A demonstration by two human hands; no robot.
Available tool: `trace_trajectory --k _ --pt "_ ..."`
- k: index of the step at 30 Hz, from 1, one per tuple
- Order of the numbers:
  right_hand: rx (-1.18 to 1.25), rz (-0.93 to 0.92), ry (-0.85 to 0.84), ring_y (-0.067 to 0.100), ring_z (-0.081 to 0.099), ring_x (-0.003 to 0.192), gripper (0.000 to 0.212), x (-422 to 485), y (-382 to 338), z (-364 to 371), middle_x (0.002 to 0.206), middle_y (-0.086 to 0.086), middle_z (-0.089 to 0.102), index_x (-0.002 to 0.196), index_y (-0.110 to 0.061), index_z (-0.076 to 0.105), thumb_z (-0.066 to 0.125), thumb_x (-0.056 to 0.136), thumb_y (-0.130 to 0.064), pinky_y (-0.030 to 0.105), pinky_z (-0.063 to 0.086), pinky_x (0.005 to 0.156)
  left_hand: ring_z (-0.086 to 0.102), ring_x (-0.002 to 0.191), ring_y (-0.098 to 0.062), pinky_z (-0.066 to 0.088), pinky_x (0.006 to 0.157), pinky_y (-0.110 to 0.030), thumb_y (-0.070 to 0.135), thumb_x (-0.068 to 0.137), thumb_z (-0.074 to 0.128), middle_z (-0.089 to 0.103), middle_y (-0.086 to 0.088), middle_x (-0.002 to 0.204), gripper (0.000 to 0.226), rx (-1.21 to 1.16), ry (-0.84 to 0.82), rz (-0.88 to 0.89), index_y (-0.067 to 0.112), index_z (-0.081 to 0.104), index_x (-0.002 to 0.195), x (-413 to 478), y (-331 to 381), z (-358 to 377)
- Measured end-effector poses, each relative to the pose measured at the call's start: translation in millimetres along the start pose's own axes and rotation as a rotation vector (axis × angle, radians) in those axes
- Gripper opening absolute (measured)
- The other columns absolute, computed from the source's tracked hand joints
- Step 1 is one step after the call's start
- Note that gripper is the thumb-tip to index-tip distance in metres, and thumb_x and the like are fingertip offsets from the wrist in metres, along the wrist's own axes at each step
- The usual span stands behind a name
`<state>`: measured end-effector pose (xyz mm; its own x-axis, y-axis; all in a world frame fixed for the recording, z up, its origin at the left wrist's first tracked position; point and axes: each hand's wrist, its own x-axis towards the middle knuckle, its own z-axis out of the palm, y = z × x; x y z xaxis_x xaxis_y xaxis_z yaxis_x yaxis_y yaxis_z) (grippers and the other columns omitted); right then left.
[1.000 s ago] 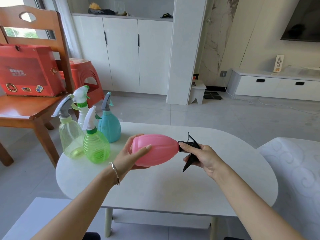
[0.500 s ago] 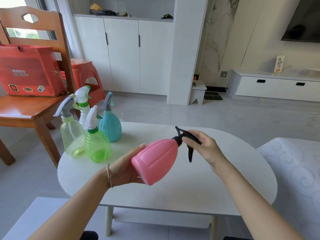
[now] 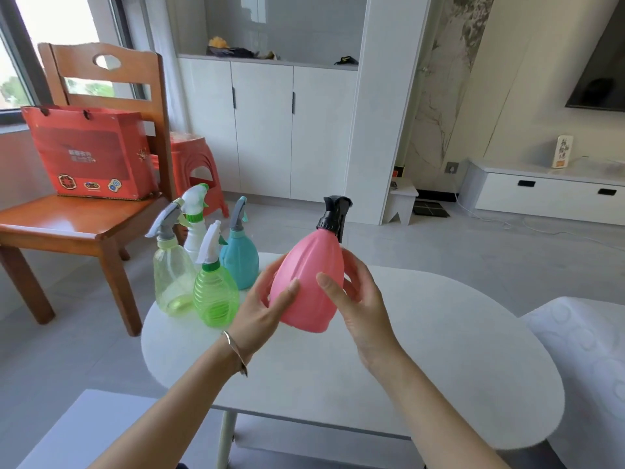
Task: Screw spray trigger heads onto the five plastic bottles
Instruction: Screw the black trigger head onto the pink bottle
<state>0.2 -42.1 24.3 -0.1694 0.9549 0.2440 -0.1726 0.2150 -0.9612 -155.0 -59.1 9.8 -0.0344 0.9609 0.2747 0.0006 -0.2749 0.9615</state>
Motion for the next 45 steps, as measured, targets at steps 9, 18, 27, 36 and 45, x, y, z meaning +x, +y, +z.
trace_trajectory --k 9,18,27,36,45 --pt "-0.057 0.011 -0.250 0.003 0.061 0.109 0.063 6 -5 84 0.124 -0.015 0.060 0.124 -0.038 0.052 0.080 0.067 -0.040 0.022 0.055 0.078 0.063 0.097 0.004 0.054 0.070 -0.017 0.059 0.071 0.051 0.059 0.012 0.116 0.051 0.139 0.162 0.143 0.044 0.047 0.119 -25 31 -84" --pt "-0.165 0.071 -0.383 -0.009 0.059 0.101 0.063 5 49 144 0.121 -0.010 0.059 0.119 -0.030 0.052 0.085 0.065 -0.021 0.010 0.050 0.075 0.063 0.113 -0.015 0.055 0.090 -0.040 0.070 0.063 0.066 0.066 0.012 0.118 0.056 0.195 0.069 -0.019 0.058 0.051 0.116 -51 -5 -178" --pt "-0.313 0.084 -0.406 -0.007 0.052 0.110 0.062 6 95 172 0.124 -0.015 0.056 0.121 -0.039 0.051 0.082 0.070 -0.022 0.007 0.046 0.082 0.063 0.106 -0.005 0.055 0.085 -0.025 0.063 0.067 0.067 0.061 0.013 0.118 0.060 0.246 0.121 -0.072 0.047 0.046 0.120 -54 -45 -205" --pt "-0.330 0.067 -0.378 -0.006 0.053 0.114 0.066 11 123 169 0.126 -0.011 0.059 0.124 -0.034 0.054 0.083 0.068 -0.017 0.011 0.044 0.091 0.062 0.104 0.002 0.049 0.076 -0.007 0.044 0.073 0.067 0.062 0.023 0.115 0.047 0.217 0.131 -0.132 0.050 0.048 0.115 -46 -64 -202" --pt "-0.428 -0.008 -0.309 0.003 0.056 0.109 0.065 16 137 163 0.121 -0.013 0.056 0.125 -0.036 0.052 0.082 0.068 -0.027 0.019 0.044 0.091 0.055 0.108 -0.015 0.055 0.065 -0.014 0.047 0.062 0.073 0.053 0.010 0.121 0.068 0.331 0.161 -0.190 0.031 0.049 0.124 -44 -68 -216"
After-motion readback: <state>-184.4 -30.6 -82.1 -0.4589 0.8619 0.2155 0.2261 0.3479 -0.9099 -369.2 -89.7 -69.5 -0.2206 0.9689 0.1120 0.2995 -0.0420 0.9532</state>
